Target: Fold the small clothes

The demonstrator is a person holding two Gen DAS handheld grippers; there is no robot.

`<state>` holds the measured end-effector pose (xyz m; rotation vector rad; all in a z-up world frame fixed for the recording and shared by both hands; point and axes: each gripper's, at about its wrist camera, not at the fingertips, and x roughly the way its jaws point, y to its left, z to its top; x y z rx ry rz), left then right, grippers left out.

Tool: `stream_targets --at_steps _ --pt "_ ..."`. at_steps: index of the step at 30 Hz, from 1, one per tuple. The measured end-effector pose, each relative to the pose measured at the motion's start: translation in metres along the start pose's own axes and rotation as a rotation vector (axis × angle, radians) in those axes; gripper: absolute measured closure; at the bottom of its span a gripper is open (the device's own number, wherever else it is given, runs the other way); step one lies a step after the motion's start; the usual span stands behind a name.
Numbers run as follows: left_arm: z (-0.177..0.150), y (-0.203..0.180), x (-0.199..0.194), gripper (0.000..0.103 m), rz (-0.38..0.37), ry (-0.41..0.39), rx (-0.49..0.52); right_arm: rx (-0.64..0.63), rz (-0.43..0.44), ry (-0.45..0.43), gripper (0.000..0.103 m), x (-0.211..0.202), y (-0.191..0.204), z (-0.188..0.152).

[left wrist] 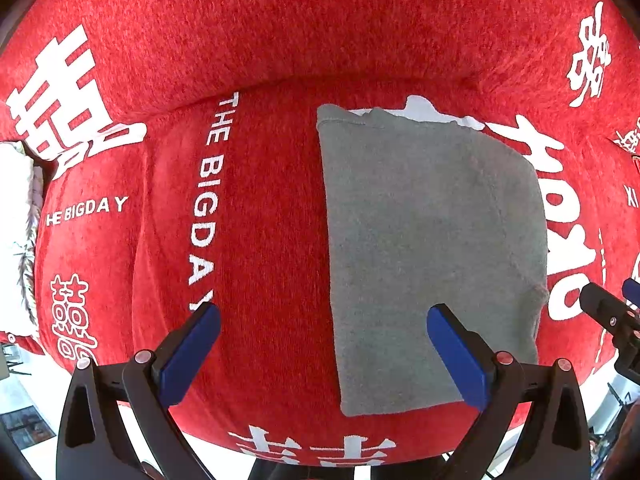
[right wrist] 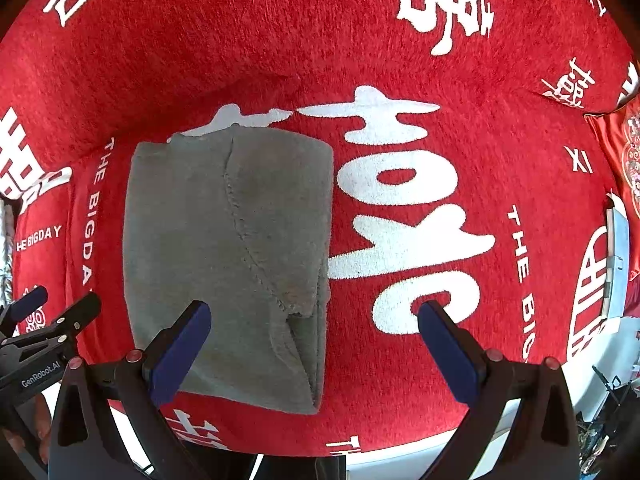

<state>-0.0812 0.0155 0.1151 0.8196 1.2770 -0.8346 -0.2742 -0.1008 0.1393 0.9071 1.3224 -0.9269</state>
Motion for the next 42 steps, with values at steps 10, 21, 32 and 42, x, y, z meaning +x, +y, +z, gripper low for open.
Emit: stream_targets --at_steps 10,21,32,42 --pt "0.000 0.001 0.003 0.000 0.004 0.004 0.005 -0.003 -0.003 0.006 0.000 0.004 0.003 0.000" --pt "0.001 -0.001 0.009 0.000 0.008 0.016 0.009 -0.007 -0.004 0.021 0.000 0.011 0.002 0.001" --pt "0.003 -0.006 0.015 0.000 0.009 0.030 0.018 -0.007 -0.003 0.036 0.000 0.020 -0.002 0.000" --pt "0.005 -0.015 0.022 0.000 0.013 0.048 0.027 -0.010 -0.002 0.055 0.000 0.029 -0.006 -0.001"
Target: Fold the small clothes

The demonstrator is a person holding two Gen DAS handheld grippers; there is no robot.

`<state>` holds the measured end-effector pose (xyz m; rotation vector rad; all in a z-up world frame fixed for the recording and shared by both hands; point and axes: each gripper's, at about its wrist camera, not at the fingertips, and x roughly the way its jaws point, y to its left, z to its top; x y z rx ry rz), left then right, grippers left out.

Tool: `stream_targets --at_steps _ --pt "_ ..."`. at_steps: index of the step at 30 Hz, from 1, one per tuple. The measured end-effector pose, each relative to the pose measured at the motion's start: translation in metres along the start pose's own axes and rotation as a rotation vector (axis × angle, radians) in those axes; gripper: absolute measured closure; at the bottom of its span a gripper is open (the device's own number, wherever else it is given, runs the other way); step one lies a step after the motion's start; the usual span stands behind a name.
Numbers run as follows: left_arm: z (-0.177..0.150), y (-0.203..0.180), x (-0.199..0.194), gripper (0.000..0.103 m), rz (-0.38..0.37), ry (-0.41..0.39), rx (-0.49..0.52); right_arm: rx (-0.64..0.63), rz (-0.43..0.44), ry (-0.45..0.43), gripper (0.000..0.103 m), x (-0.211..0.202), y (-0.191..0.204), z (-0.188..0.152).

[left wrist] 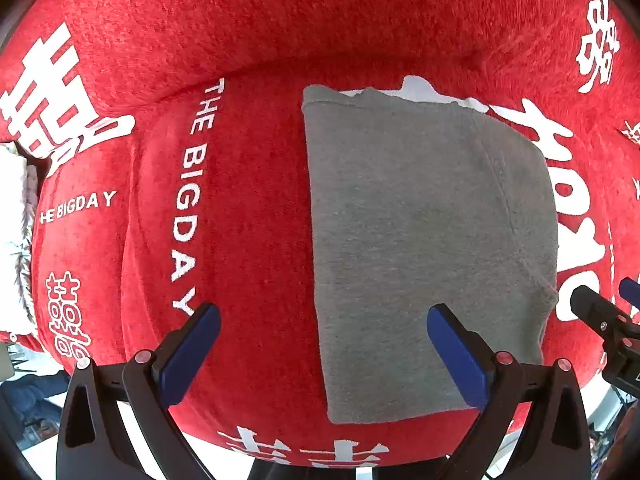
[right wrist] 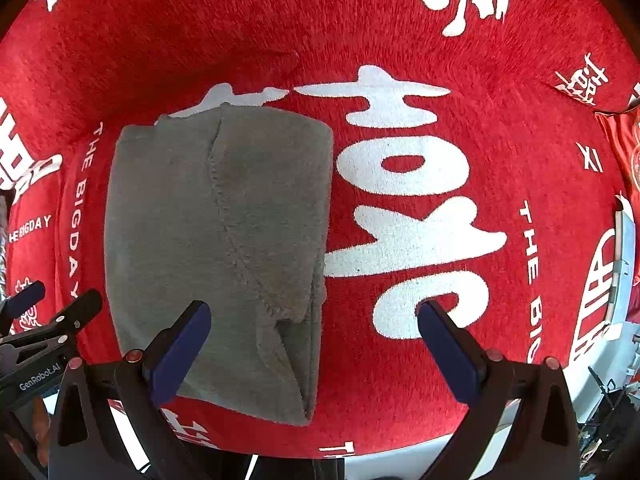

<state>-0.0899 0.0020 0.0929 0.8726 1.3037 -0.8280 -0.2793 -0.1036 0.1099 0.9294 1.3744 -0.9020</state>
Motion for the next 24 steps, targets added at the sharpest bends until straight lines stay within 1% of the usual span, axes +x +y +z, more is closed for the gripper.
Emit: stream_targets --at_steps 24 --pt "0.003 -0.018 0.006 0.000 0.020 0.020 -0.002 -0.017 0.016 0.016 0.000 0.010 -0.013 0.006"
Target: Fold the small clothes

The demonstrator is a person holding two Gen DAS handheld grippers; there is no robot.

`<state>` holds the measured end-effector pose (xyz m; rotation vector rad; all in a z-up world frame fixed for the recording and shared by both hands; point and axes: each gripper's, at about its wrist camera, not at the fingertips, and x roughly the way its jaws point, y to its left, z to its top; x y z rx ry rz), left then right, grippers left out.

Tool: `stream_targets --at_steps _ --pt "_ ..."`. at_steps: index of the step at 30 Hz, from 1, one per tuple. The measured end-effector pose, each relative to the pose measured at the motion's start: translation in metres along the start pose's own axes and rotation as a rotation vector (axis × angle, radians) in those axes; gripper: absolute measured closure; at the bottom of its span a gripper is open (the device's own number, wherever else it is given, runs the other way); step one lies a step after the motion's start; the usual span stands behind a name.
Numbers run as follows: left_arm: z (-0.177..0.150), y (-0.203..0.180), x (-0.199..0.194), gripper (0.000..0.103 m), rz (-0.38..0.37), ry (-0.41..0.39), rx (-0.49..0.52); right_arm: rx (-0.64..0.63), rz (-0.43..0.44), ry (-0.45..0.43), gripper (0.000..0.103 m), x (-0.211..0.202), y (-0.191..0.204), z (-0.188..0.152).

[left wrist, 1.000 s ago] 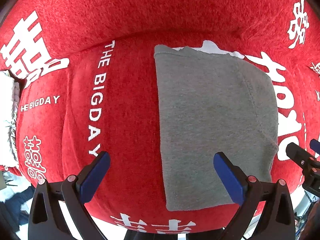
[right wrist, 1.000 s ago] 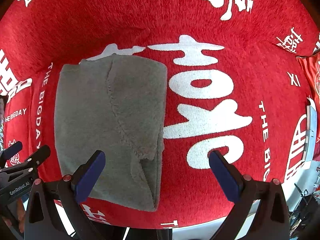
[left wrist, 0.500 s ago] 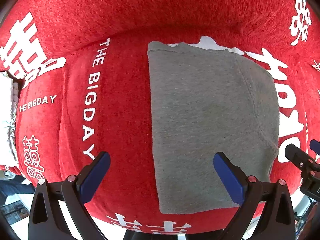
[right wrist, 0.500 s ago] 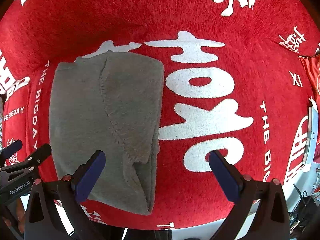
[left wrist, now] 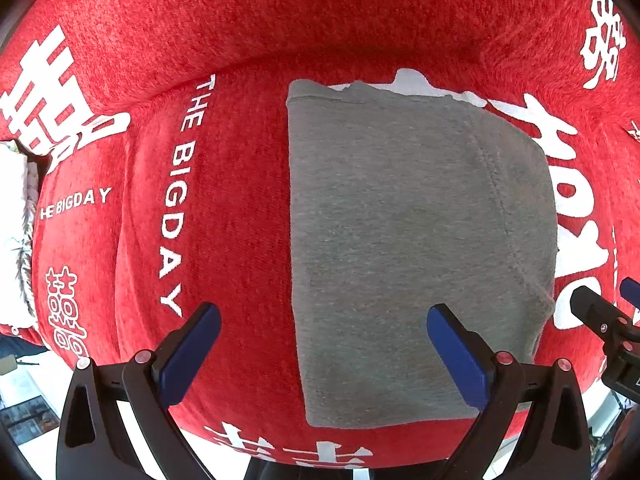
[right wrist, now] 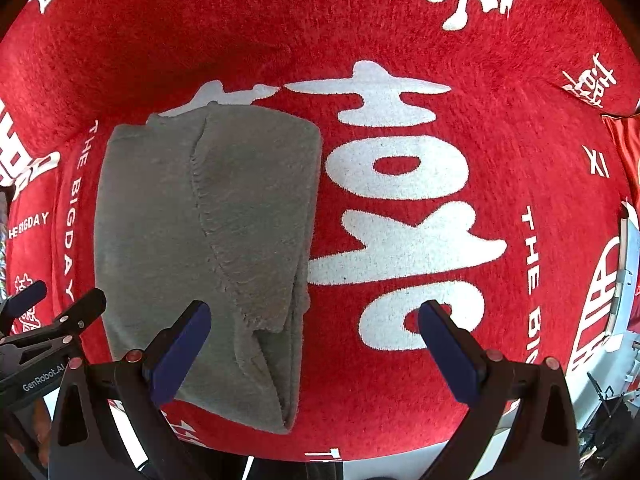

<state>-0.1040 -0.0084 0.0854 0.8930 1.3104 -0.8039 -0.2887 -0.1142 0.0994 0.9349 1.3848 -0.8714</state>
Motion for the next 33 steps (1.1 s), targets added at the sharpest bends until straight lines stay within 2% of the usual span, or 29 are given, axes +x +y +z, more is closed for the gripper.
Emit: stream_targets --at_steps 33 --pt "0.002 -0.011 -0.001 0.000 0.033 -0.007 -0.015 0.013 0.035 0.005 0.000 0.005 -0.014 0.003"
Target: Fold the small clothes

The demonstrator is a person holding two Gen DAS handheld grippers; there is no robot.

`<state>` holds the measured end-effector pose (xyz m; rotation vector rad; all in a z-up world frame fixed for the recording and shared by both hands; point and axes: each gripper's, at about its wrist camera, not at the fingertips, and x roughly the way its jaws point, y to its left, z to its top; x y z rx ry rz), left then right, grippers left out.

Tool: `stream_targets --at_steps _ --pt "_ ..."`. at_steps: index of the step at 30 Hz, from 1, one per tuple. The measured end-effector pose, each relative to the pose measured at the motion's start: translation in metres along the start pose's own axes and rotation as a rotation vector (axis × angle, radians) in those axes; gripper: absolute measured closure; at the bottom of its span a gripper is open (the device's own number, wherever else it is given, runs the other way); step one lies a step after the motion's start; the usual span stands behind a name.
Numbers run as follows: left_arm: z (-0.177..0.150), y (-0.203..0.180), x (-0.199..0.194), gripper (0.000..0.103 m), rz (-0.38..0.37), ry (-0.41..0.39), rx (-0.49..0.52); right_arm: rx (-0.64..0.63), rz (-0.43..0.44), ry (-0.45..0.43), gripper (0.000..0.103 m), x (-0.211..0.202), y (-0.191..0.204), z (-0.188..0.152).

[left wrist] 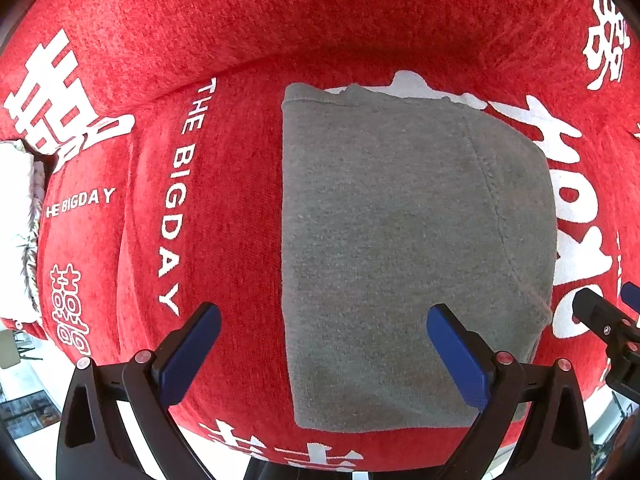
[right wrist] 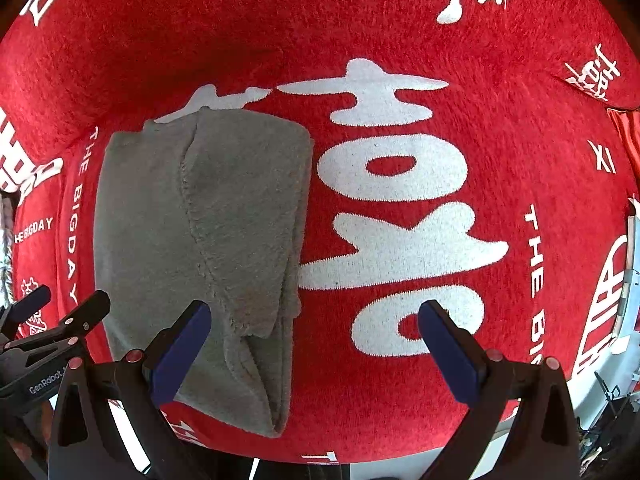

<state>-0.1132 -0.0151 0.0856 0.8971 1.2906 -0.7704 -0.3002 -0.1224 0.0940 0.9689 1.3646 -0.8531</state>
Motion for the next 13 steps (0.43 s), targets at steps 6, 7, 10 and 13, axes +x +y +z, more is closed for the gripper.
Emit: stream_targets --at_steps 6,7,10,13 --pt "-0.0014 -0.0021 -0.0014 0.000 0.015 -0.018 0.013 -0.005 0.007 0.001 0.000 0.0016 -0.0006 -0.0008" --pt "-0.0013 -0.0026 -0.0017 0.000 0.013 -0.018 0.012 -0.006 0.008 0.002 0.000 0.0022 -0.0005 -0.0007" --pt "-0.0016 -0.0035 -0.0020 0.000 0.011 -0.019 0.014 -0.010 0.008 0.005 0.000 0.0032 0.0000 -0.0004" --pt "-0.0016 -0.0034 -0.0008 0.000 0.002 -0.012 0.013 -0.012 0.005 0.004 0.000 0.0035 0.0003 0.0000"
